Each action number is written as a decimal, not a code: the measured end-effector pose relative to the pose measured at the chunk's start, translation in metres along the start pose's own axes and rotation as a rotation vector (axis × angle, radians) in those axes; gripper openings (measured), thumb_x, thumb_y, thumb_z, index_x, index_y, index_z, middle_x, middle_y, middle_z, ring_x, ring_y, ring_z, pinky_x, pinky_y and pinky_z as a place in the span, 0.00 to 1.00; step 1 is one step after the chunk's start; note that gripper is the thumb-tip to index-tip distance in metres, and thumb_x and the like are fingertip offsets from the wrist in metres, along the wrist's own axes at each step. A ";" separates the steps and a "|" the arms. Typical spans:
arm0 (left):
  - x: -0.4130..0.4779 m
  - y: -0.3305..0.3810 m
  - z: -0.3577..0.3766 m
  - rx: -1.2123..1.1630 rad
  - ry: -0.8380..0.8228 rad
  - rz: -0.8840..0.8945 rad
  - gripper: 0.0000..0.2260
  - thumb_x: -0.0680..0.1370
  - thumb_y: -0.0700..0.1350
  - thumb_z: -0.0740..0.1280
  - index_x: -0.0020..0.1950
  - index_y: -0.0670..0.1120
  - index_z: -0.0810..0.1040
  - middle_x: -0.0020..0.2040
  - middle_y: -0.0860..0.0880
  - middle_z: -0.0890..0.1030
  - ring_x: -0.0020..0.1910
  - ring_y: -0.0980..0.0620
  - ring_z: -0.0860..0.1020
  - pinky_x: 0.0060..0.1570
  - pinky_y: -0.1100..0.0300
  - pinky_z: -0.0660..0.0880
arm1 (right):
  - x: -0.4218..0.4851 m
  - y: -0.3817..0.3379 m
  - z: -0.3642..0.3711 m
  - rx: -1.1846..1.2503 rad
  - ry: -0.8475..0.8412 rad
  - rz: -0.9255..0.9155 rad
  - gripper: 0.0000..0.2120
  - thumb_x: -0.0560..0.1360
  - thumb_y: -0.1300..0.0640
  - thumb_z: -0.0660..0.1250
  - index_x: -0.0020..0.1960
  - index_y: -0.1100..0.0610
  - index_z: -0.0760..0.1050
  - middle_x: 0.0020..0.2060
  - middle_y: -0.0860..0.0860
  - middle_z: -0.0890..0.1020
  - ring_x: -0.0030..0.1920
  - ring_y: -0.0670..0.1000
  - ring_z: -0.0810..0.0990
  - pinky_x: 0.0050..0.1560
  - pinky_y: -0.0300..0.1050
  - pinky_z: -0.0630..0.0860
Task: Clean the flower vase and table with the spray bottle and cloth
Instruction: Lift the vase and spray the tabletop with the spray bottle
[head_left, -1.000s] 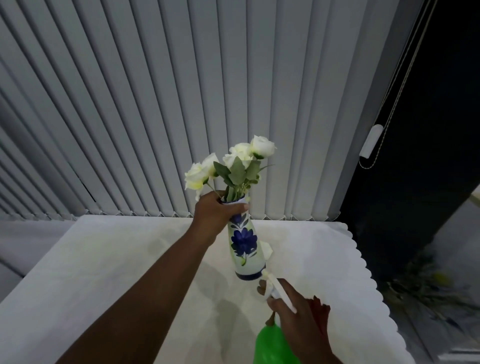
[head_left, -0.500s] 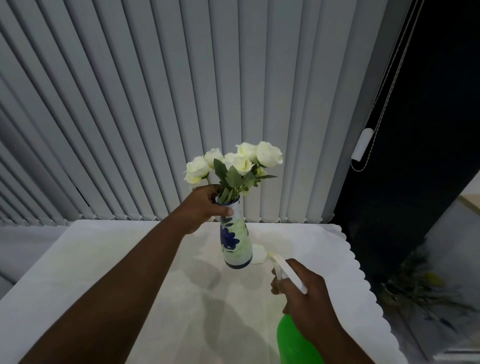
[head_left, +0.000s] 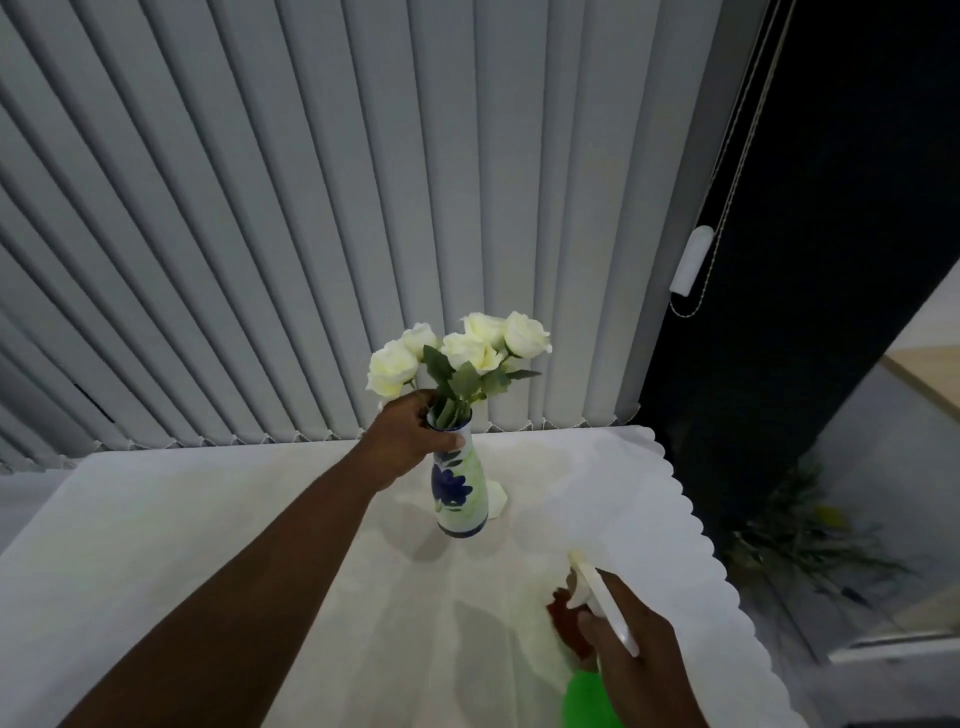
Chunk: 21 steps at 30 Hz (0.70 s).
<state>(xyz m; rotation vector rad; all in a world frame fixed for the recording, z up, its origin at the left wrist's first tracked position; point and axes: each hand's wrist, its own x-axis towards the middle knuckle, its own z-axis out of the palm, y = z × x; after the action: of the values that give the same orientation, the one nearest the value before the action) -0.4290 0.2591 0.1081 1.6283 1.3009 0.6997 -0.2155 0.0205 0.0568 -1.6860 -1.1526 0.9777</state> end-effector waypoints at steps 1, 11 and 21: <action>0.007 -0.006 0.007 0.028 0.012 -0.005 0.26 0.63 0.44 0.78 0.59 0.48 0.77 0.55 0.48 0.83 0.54 0.48 0.80 0.59 0.47 0.77 | 0.002 0.008 -0.001 -0.002 0.026 0.020 0.16 0.64 0.59 0.68 0.50 0.53 0.83 0.46 0.51 0.86 0.51 0.47 0.83 0.45 0.28 0.76; 0.074 -0.057 0.061 0.146 0.081 -0.065 0.31 0.62 0.45 0.79 0.62 0.47 0.73 0.57 0.51 0.79 0.55 0.49 0.77 0.56 0.55 0.75 | 0.020 0.035 -0.011 0.030 0.132 0.038 0.14 0.70 0.71 0.72 0.52 0.59 0.83 0.39 0.51 0.84 0.49 0.43 0.85 0.42 0.17 0.69; 0.088 -0.077 0.078 0.173 0.060 -0.072 0.30 0.65 0.43 0.78 0.64 0.46 0.71 0.60 0.47 0.78 0.54 0.51 0.75 0.54 0.59 0.71 | 0.039 0.033 -0.019 -0.038 0.039 0.031 0.25 0.66 0.58 0.65 0.55 0.31 0.77 0.46 0.40 0.86 0.50 0.37 0.82 0.51 0.27 0.75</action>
<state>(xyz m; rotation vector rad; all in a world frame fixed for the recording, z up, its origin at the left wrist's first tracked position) -0.3717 0.3224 -0.0036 1.6995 1.4906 0.6110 -0.1783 0.0465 0.0273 -1.7509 -1.1289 0.9432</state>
